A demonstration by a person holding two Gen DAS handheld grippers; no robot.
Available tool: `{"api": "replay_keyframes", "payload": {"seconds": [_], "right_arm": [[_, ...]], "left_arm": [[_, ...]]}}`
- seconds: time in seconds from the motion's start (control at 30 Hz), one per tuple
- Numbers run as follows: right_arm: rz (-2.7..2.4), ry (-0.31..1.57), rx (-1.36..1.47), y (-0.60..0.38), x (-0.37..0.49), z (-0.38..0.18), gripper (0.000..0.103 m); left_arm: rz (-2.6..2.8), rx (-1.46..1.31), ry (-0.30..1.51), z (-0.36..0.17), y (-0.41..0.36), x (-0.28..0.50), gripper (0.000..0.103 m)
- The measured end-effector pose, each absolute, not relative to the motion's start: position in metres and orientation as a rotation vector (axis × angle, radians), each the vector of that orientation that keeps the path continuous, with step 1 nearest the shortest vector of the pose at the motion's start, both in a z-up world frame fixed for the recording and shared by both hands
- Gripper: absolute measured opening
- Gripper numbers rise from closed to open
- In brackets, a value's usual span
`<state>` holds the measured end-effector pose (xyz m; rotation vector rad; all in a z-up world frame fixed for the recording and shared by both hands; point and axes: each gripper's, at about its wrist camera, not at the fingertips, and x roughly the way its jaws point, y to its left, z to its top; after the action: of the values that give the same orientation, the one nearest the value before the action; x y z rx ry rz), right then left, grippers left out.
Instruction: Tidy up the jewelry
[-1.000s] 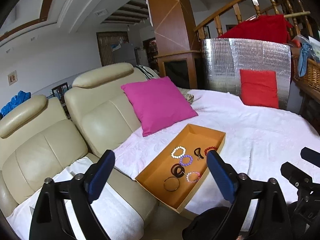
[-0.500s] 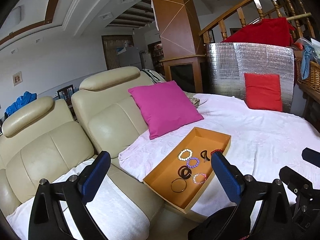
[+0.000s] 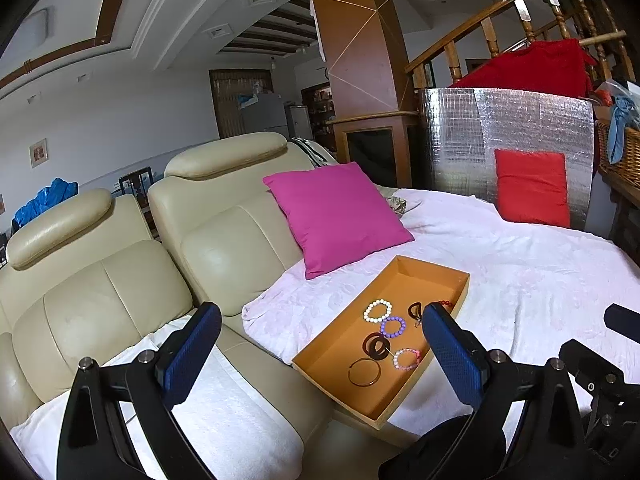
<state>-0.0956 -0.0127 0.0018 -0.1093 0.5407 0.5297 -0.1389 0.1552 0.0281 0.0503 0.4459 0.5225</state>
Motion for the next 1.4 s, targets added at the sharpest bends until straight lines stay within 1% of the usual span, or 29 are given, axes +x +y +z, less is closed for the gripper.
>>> {"api": "replay_keyframes", "payload": {"seconds": [1.4], "right_arm": [[0.510, 0.568, -0.121, 0.005, -0.093, 0.000, 0.070]], "left_arm": [[0.511, -0.012, 0.467, 0.019, 0.181, -0.139, 0.100]]}}
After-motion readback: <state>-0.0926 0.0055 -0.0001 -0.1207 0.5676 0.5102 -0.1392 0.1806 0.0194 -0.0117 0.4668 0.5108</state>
